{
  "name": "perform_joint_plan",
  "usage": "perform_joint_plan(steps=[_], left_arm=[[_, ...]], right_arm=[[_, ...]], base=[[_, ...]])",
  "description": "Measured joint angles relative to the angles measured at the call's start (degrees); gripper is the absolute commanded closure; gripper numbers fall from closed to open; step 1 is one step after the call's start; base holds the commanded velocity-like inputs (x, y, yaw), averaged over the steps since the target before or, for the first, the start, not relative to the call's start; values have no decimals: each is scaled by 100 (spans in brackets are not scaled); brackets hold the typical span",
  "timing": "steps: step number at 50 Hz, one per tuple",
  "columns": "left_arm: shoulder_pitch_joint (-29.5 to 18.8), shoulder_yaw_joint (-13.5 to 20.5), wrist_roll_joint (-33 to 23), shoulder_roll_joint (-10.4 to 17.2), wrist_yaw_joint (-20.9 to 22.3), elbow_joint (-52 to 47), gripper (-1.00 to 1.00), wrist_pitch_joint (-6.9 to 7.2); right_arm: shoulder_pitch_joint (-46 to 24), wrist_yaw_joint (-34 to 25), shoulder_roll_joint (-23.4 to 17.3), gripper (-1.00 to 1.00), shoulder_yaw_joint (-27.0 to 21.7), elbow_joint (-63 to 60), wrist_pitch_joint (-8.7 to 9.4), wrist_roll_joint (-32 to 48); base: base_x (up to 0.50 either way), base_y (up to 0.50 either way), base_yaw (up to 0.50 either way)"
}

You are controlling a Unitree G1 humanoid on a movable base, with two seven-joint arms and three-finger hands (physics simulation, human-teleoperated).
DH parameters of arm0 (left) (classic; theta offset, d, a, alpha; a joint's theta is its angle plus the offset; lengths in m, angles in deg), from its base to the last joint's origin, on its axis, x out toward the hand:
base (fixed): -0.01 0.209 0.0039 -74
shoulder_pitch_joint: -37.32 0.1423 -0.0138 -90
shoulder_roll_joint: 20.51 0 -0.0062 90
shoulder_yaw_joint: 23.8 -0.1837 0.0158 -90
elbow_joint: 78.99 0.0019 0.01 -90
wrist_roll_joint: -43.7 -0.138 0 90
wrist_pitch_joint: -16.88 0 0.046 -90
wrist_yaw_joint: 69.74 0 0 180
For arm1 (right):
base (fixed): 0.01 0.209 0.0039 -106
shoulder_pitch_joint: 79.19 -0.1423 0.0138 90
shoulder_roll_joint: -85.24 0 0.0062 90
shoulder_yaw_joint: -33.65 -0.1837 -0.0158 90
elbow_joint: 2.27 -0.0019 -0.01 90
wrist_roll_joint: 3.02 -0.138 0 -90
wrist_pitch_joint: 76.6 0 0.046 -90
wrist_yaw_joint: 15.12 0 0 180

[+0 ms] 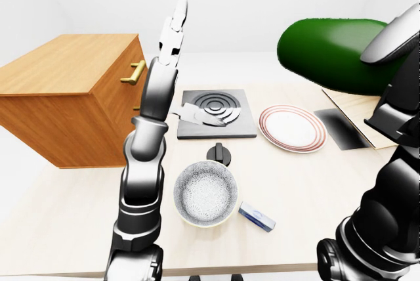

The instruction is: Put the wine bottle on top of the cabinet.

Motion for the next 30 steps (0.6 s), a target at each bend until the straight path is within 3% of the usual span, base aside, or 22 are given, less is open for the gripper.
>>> perform_joint_plan(steps=[26, 30], left_arm=[[-104, -192, -111, -224, 285, 327, -100, -1], [-84, -241, -160, -258, 323, 391, -100, -123]], right_arm=[[-38, -124, 129, 100, 129, -73, 0, 224], [1, -144, 138, 100, 160, -61, 0, 246]], base=[[0, 0, 0], [0, 0, 0]])
